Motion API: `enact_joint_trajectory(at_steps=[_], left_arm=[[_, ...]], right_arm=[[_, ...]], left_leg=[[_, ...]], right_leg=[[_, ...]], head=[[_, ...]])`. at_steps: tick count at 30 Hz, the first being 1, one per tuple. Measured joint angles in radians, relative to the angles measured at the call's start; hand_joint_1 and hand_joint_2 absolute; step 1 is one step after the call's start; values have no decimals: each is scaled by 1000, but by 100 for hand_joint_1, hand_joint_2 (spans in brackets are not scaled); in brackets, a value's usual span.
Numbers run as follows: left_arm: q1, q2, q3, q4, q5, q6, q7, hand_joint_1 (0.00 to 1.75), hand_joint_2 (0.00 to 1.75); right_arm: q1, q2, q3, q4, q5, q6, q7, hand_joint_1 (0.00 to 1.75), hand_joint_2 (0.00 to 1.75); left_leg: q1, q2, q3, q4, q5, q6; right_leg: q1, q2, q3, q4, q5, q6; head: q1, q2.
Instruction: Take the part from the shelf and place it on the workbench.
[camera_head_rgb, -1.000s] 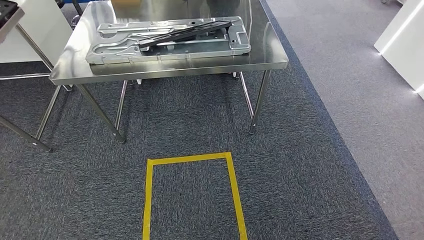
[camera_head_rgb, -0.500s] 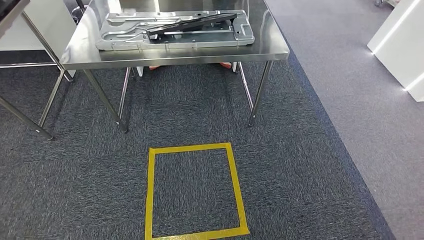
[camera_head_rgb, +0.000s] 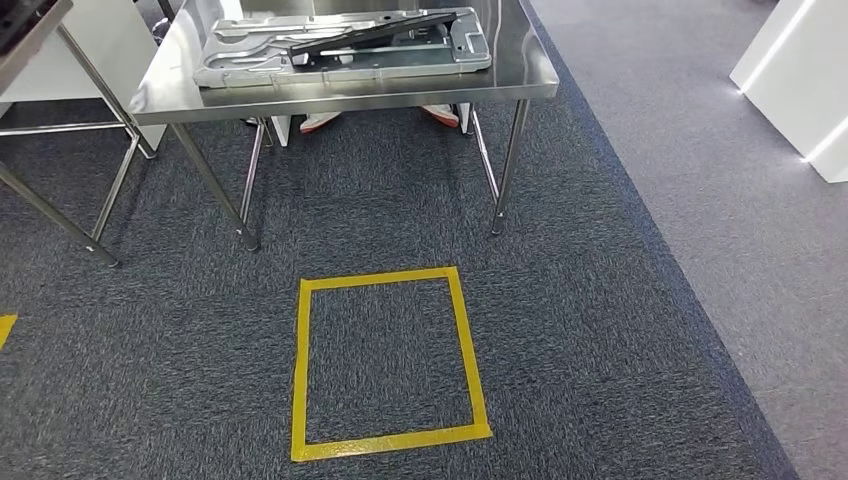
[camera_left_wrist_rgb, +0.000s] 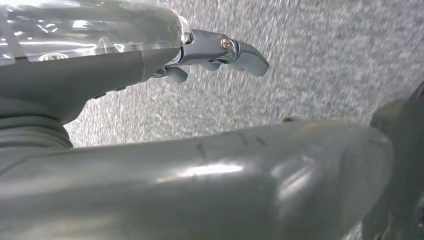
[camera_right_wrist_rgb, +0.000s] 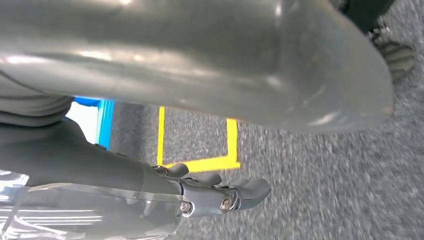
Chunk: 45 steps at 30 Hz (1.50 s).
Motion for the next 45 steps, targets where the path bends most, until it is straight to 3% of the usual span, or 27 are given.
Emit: enact_joint_trajectory(at_steps=[2,4,5,7,8,10,12,13,14,15,17,19,21,23,24,27,28,29,30,32,33,35,36,38,40,43,45], left_arm=[[-4,0,0,0,0,0,0,0,0],[-13,1,-3,0,0,0,-1,0,0],[-17,2,-5,0,0,0,-2,0,0],[-19,2,-13,0,0,-1,-3,0,0],[-19,2,-17,0,1,-2,-3,0,0],[-18,2,-23,0,0,-3,-2,0,0],[-18,2,-25,0,-1,-3,-2,0,0],[-18,2,-25,0,0,-3,-2,0,0],[-18,2,-26,0,0,-3,-1,0,0],[-18,2,-26,0,0,-3,-1,0,0],[-20,1,-28,0,0,-3,0,0,0],[-23,-1,-31,0,0,-3,1,0,0],[-25,-2,-32,0,0,-3,2,0,0],[-24,-2,-33,0,0,-5,6,0,0],[-22,-1,-35,0,-1,-7,9,0,0],[-21,-2,-39,0,-2,-9,17,0,0],[-21,-2,-40,0,-1,-8,18,0,0],[-21,-2,-41,0,-1,-8,19,0,0],[-21,-2,-41,0,-1,-7,19,0,0],[-22,-2,-41,0,-1,-5,20,0,0],[-24,-2,-42,0,-1,-3,21,0,0],[-27,-1,-42,0,-1,5,26,0,0],[-27,-1,-42,0,-1,9,29,0,0],[-24,-1,-42,0,-1,12,33,0,0],[-21,-1,-42,0,-1,13,36,0,0],[-20,-1,-42,0,0,15,37,0,0],[-18,-1,-42,0,0,15,39,0,0]], right_arm=[[-1,1,0,0,6,2,-20,0,0],[1,3,5,0,29,17,-28,0,0],[2,3,10,0,42,25,-26,0,0],[7,4,21,0,62,32,-21,0,0],[8,4,25,0,66,30,-21,0,0],[9,4,30,0,64,19,-19,0,0],[8,5,31,0,59,8,-16,0,0],[7,5,31,0,59,5,-14,0,0],[7,6,31,0,59,3,-13,0,0],[6,6,31,0,59,2,-12,0,0],[4,5,31,0,60,1,-12,0,0],[2,3,31,-1,60,0,-12,0,0],[0,2,31,-1,60,0,-12,0,0],[0,5,31,-1,58,0,-13,0,0],[0,6,31,-1,56,0,-15,0,0],[2,8,31,0,51,1,-20,0,0],[3,8,31,0,50,1,-20,0,0],[3,8,31,0,49,1,-20,0,0],[3,8,31,0,49,1,-20,0,0],[2,8,31,0,48,2,-20,0,0],[1,8,31,0,47,2,-20,0,0],[-1,8,31,0,46,2,-21,0,0],[-1,8,31,0,46,2,-22,0,0],[-3,8,31,0,46,3,-23,0,0],[-2,8,31,0,45,4,-23,0,0],[0,8,31,0,45,4,-23,0,0],[2,9,31,0,43,3,-24,0,0]], left_leg=[[1,3,102,-115,37,2],[-2,9,200,-261,10,11],[-5,11,223,-303,-4,17],[-7,5,215,-314,4,32],[-8,2,205,-314,15,40],[-9,1,179,-316,41,54],[-13,-1,145,-314,67,62],[-16,-2,127,-312,81,63],[-19,-3,109,-309,93,62],[-21,-3,90,-304,105,61],[-22,-3,56,-293,125,57],[-24,-3,34,-284,142,50],[-24,-3,24,-283,164,39],[-21,-5,15,-280,168,28],[-19,-6,6,-263,142,22],[-11,-7,-30,-113,-1,5],[-8,-7,-38,-52,-19,0],[-5,-7,-40,-7,-12,-4],[-3,-7,-29,9,18,-7],[1,-6,44,-62,72,-8],[0,-6,104,-139,72,-5],[-4,-6,191,-272,30,6],[-6,-6,207,-305,14,13],[-6,-5,200,-314,16,29],[-4,-2,190,-317,29,43],[-8,-1,166,-315,46,54],[-11,-1,153,-312,53,53]], right_leg=[[1,-1,-37,18,17,7],[3,-7,-58,32,32,18],[3,-13,-62,35,40,24],[-1,-19,-68,37,53,38],[-3,-16,-74,45,40,44],[-6,-3,-95,110,-45,50],[-6,6,-119,232,-148,51],[-6,8,-122,285,-168,50],[-6,9,-115,314,-161,48],[-5,9,-92,310,-132,45],[1,13,0,211,-80,32],[9,17,108,56,-89,16],[16,18,149,-22,-108,7],[11,13,136,-29,-92,-2],[8,10,125,-31,-80,-9],[6,0,86,-32,-45,-18],[6,-2,71,-31,-34,-16],[6,-5,56,-28,-23,-15],[5,-7,38,-23,-14,-12],[4,-9,5,-7,0,-5],[5,-9,-9,3,5,-1],[7,-11,-29,22,14,10],[7,-12,-35,27,19,16],[6,-11,-42,31,27,29],[3,-3,-62,74,-9,40],[0,7,-139,270,-128,49],[-1,8,-151,333,-149,50]], head=[[0,0],[0,0],[0,0],[0,0],[0,0],[0,0],[0,0],[0,0],[0,0],[0,0],[0,0],[0,0],[0,0],[0,0],[0,0],[0,0],[0,0],[0,0],[0,0],[0,0],[0,0],[0,0],[0,0],[0,0],[0,0],[0,0],[0,0]])
